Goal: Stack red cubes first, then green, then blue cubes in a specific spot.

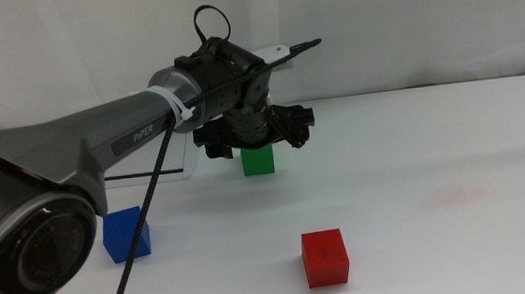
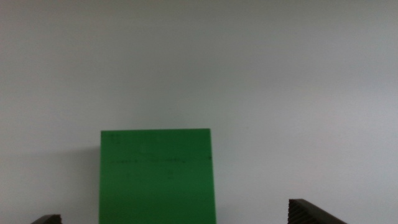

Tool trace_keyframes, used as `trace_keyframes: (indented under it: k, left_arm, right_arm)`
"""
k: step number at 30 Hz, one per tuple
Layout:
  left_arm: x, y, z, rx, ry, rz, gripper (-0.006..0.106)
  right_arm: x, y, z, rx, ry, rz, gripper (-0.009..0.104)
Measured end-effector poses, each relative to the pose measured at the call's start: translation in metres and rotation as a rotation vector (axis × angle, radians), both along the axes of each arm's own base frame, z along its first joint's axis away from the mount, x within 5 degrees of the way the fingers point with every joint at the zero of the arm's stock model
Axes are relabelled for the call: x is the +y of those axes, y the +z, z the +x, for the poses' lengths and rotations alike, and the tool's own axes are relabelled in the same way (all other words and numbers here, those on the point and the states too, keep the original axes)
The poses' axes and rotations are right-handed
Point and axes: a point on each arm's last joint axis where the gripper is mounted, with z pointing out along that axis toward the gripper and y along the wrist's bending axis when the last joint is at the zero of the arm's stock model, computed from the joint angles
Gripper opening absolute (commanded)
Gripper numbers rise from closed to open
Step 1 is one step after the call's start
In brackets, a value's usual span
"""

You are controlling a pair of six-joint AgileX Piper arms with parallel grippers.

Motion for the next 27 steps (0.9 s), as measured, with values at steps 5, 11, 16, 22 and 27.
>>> trace_keyframes:
  k: [5, 11, 16, 22, 27]
  left_arm:
    - [0.000, -0.013, 0.002, 0.017, -0.026, 0.024, 0.089]
    - [-0.002, -0.024, 0.003, 0.027, -0.040, 0.033, 0.089]
    - [-0.003, -0.024, 0.005, 0.008, -0.064, 0.031, 0.084]
    - [0.001, -0.027, 0.008, 0.009, -0.062, 0.035, 0.058]
    - [0.010, -0.029, 0.013, 0.012, -0.034, 0.032, 0.023]
  right_arm:
    - [0.000, 0.000, 0.000, 0.000, 0.000, 0.000, -0.003]
    - [0.000, 0.000, 0.000, 0.000, 0.000, -0.001, -0.003]
    - [0.000, 0.000, 0.000, 0.000, 0.000, -0.001, -0.003]
    - [0.000, 0.000, 0.000, 0.000, 0.000, -0.001, -0.003]
    - [0.000, 0.000, 0.000, 0.000, 0.000, -0.001, -0.003]
